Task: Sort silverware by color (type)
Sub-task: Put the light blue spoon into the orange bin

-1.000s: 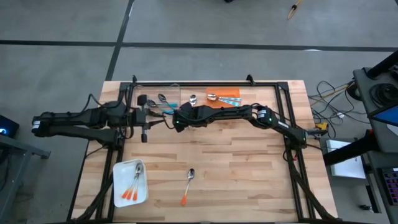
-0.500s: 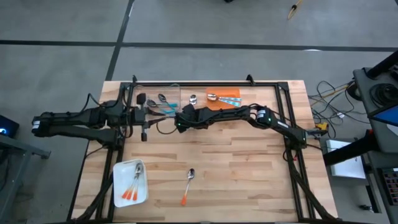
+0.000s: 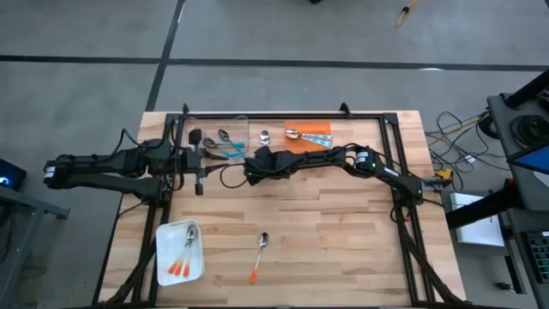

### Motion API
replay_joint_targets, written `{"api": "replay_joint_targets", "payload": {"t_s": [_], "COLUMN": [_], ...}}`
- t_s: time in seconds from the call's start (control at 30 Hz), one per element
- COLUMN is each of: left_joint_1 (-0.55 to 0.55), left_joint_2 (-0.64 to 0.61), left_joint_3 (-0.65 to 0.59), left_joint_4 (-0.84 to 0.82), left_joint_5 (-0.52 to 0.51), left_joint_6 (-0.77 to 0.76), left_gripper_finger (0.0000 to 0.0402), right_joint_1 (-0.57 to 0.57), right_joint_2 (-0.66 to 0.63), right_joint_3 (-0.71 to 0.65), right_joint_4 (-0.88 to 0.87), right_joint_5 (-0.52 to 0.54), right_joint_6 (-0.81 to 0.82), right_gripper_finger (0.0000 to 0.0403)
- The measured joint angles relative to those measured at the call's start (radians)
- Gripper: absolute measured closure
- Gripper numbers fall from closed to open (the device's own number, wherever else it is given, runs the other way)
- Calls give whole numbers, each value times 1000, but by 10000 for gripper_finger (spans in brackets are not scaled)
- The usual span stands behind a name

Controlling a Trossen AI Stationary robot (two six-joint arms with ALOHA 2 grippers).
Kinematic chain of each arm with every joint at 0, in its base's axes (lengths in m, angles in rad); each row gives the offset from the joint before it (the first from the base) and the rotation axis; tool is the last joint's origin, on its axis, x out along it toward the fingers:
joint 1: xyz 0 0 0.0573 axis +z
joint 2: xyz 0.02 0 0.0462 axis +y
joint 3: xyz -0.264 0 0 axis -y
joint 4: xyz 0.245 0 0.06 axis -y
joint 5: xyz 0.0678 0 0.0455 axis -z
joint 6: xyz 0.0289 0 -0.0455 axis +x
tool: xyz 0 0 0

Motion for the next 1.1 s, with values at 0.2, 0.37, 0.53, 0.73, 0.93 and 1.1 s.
{"api": "replay_joint_targets", "payload": {"t_s": [0.2, 0.37, 0.53, 0.73, 0.93, 1.1], "left_joint_1": [0, 0, 0, 0, 0, 0], "left_joint_2": [3, 1, 3, 23, 33, 33], "left_joint_3": [-1, -1, -2, -2, -2, -2], "left_joint_4": [7, 16, 18, 26, 28, 27], "left_joint_5": [1, 0, 0, 1, 1, 1], "left_joint_6": [0, 11, 9, -8, 8, 2], "left_gripper_finger": [358, 358, 358, 358, 358, 358], "right_joint_1": [6, 9, 9, 3, 2, 1], "right_joint_2": [0, 0, 0, 2, 2, 0], "right_joint_3": [75, 109, 106, 103, 103, 117], "right_joint_4": [-240, -326, -312, -297, -294, -339], "right_joint_5": [-59, -120, -133, -136, -131, -145], "right_joint_6": [-86, -166, -222, -256, -257, -217], "right_gripper_finger": [252, 252, 253, 273, 356, 389]}}
